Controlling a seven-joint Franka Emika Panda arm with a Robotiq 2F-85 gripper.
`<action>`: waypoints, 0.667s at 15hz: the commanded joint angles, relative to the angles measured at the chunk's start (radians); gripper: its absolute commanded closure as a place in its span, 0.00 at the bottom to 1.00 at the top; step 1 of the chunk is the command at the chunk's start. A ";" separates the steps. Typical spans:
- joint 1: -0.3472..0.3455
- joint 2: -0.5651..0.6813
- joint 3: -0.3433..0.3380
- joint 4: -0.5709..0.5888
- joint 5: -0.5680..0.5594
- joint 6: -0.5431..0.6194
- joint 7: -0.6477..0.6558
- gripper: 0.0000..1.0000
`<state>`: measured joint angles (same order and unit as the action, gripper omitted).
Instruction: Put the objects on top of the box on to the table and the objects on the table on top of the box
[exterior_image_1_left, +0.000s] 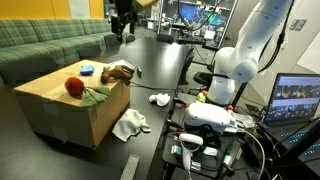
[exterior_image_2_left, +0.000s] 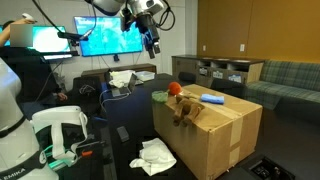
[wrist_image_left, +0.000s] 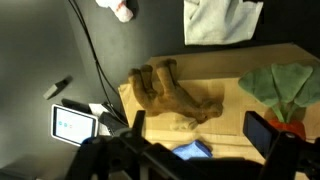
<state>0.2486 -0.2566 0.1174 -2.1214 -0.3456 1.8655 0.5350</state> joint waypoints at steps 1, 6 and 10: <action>-0.052 -0.248 0.043 -0.151 0.077 -0.109 -0.036 0.00; -0.008 -0.552 -0.013 -0.328 0.131 -0.185 0.007 0.00; -0.105 -0.752 0.019 -0.460 0.227 -0.114 -0.025 0.00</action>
<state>0.2040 -0.8502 0.1200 -2.4690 -0.1841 1.6771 0.5304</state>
